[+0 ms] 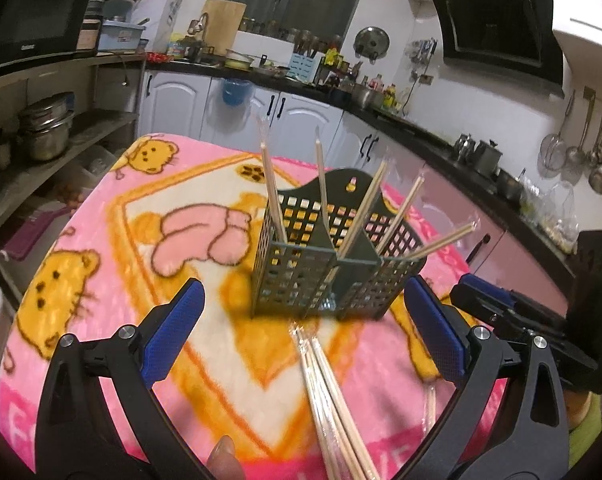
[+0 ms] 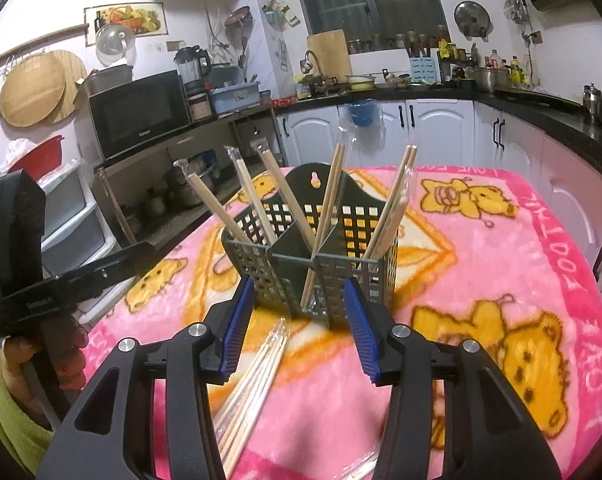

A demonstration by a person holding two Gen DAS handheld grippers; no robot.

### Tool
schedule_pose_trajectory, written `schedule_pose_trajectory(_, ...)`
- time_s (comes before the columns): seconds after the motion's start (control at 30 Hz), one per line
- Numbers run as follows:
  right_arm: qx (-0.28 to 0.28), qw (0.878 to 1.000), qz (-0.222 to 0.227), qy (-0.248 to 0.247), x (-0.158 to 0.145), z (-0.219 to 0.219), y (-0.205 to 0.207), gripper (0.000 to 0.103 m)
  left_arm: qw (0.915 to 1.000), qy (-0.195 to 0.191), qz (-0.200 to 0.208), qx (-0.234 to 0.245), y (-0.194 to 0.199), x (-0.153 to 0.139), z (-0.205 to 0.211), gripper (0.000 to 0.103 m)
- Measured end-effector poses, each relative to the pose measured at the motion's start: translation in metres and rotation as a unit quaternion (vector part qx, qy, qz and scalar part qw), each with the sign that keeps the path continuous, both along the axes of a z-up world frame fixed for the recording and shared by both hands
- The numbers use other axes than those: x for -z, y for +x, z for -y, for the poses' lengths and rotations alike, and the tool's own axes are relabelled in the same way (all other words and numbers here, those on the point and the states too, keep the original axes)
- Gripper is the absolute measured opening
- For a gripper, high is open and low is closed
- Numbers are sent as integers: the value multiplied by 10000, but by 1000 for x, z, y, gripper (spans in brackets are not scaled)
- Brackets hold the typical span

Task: Organize utensils
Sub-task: 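Move both open tools down to the chopstick pile beside the caddy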

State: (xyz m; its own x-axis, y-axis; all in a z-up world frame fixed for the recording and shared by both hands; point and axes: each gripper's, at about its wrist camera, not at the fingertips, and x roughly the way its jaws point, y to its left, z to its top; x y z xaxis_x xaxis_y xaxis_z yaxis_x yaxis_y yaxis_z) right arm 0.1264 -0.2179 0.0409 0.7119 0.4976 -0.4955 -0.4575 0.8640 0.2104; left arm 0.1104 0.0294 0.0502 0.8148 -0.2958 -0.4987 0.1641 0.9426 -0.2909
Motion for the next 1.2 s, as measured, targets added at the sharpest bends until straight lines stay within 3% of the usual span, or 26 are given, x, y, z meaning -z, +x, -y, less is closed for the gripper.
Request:
schedule_pose_trajectory(0.37,-37,9996,-234,-119,18,-2,2,45,9993,341,-157,-92,-1,20,7,92)
schedule_pose_trajectory(1.07,-116,9970,-702,-291,45,-9,19,45,9953,600,-752,56,-1,63,12,92)
schedule_pose_trajectory(1.2,-228,9955,-879,-288,52,-11,26,45,9928,651,-978,245,-4,76,19,81)
